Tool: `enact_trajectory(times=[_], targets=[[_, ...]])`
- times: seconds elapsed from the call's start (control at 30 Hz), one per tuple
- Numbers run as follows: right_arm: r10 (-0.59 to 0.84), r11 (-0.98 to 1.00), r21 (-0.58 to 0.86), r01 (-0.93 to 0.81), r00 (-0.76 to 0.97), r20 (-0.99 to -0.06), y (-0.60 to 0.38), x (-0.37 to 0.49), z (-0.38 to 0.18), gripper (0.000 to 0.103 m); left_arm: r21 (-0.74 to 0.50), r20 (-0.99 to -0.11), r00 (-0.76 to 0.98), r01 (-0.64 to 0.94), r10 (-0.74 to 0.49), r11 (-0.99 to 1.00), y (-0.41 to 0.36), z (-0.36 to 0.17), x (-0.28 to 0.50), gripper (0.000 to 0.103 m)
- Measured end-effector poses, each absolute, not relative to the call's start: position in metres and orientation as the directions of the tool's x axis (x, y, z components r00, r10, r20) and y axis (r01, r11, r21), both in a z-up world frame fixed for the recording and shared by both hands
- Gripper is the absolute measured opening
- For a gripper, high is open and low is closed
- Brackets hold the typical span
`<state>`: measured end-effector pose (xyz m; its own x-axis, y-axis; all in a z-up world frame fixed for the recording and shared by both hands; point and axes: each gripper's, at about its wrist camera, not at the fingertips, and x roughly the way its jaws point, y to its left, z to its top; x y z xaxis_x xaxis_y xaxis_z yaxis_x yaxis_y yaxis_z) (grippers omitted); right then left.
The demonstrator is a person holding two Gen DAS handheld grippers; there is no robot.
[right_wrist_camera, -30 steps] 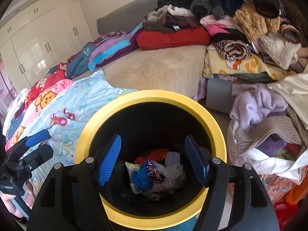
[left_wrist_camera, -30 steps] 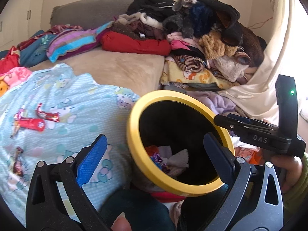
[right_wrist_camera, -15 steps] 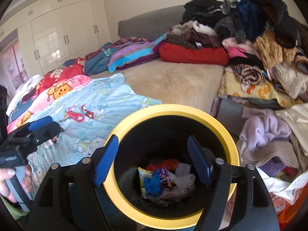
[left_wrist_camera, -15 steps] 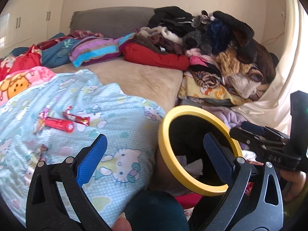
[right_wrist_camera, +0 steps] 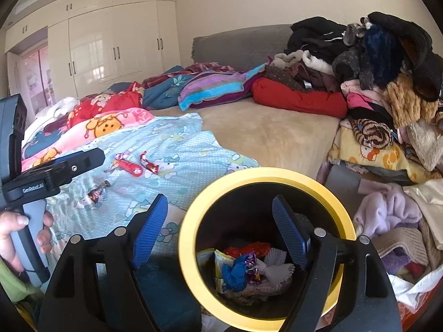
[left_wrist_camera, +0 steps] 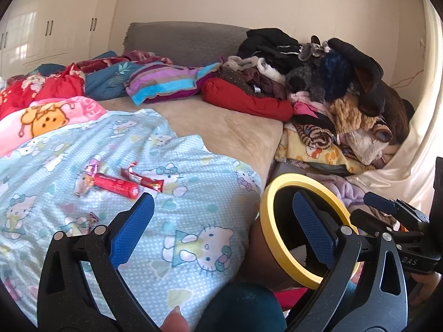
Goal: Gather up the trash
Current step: 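Move both open tools back over the red snack tubes on the bed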
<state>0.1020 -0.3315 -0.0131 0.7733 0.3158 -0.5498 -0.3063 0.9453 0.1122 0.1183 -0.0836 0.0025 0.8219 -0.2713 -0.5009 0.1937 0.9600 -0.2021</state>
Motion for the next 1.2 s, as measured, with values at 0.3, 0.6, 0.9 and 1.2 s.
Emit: enact_trajectory(times=[0.3,0.6,0.9,1.2], targets=[[0.356,0.928,0.104,-0.358,0.768,-0.533,-0.308,0.100,-0.003,0.076,-0.204,-0.488,0.845,0.134,-0.219,0.970,-0.056,0.006,0.116,0.092],[0.381,0.913,0.089,-0.398,0.755,-0.533,-0.275,0.105,0.004,0.076,-0.219,-0.492,0.854,0.067,-0.169,0.973,-0.024,0.003,0.114,0.092],[0.411,0.904,0.137,-0.405,0.734,-0.540,-0.247,0.123,0.007,0.077,-0.240,-0.508,0.852,0.004,-0.129,0.971,0.013,-0.006,0.111,0.092],[0.407,0.894,0.074,-0.441,0.732,-0.546,-0.216,0.131,0.008,0.077,-0.264,-0.527,0.844,-0.055,-0.096,0.963,0.045,-0.018,0.112,0.092]])
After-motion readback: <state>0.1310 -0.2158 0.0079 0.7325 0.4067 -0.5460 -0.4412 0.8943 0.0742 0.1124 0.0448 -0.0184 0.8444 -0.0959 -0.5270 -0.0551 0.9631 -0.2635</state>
